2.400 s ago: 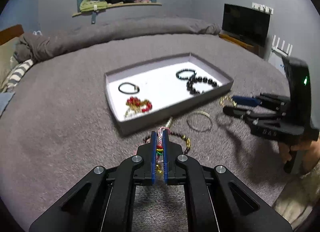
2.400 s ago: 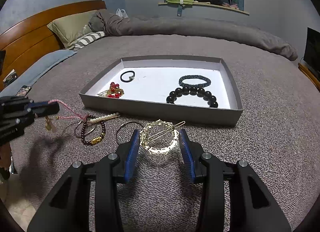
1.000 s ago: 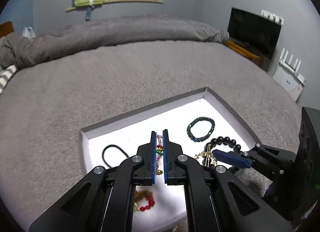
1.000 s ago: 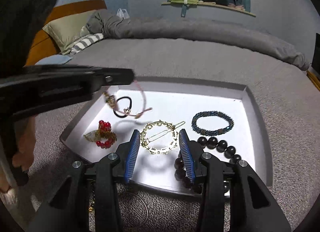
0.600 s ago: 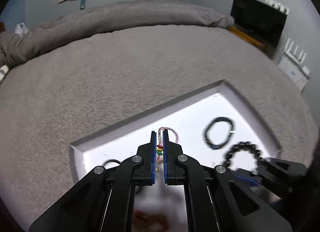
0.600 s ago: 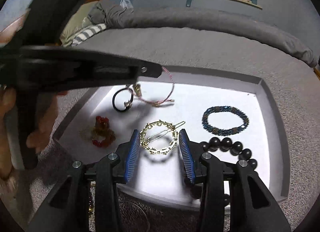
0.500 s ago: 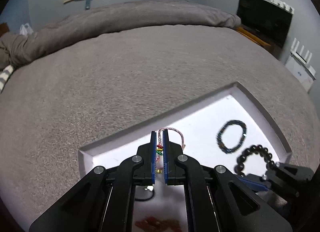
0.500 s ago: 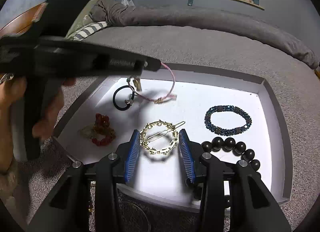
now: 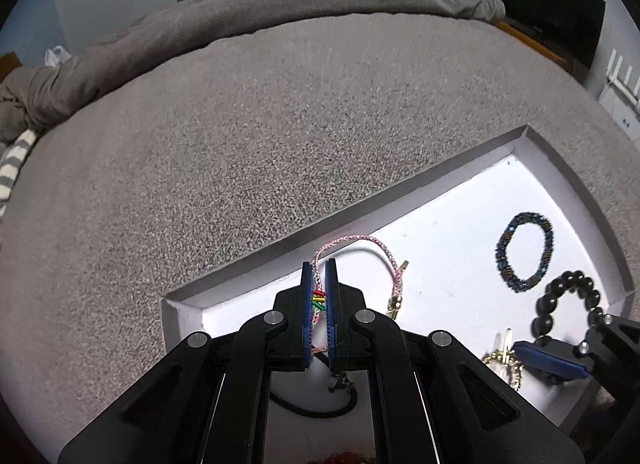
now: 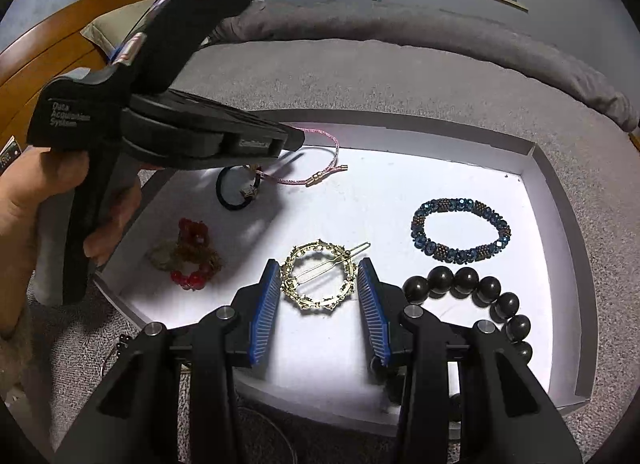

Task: Organize jewelry
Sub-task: 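Open both tools to release the bracelet and hair clip into the box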

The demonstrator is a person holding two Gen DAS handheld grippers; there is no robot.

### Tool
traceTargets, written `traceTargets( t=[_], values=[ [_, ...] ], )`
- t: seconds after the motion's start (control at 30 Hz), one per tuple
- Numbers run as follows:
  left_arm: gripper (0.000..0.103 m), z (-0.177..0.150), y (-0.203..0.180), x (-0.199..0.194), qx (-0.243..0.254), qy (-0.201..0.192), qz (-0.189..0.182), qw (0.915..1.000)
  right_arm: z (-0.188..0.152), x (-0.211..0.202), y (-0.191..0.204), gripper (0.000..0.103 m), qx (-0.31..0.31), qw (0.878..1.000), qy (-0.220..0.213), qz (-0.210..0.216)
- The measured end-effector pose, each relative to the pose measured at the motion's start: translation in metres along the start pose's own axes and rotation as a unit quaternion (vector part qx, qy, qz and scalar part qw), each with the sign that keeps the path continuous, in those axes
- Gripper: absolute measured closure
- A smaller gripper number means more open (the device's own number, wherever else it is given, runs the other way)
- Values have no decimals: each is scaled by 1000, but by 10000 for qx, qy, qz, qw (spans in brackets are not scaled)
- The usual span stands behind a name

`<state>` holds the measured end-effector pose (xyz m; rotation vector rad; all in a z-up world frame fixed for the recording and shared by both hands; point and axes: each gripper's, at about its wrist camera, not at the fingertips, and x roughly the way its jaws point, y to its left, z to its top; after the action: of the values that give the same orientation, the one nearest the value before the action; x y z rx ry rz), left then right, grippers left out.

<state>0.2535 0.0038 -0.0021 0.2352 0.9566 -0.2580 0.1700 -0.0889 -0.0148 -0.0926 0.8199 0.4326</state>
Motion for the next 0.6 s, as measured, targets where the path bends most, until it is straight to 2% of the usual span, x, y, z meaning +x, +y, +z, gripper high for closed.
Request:
traceTargets(
  t=[0.27,0.33,0.4,0.53,0.6],
  values=[
    [95,-1,6,5,-167,62,50,9998,0,4,0,62,-25,10000,12,-34],
    [89,-1,8,5,-202,57,37,9998,0,5,0,62,-23,10000,-3,-45],
    [75,-2,9,2,-219,5,46,9998,-3,4,0,62,-10,10000,-22,-38],
    [65,-2,9,-5,-258,-107,66,9996,-4,2,-2,61,48,10000,-65,-31],
    [54,-4,9,-9,-301,-164,72,9994,-5,0,-3,61,63,9999,-108,-38]
  ],
)
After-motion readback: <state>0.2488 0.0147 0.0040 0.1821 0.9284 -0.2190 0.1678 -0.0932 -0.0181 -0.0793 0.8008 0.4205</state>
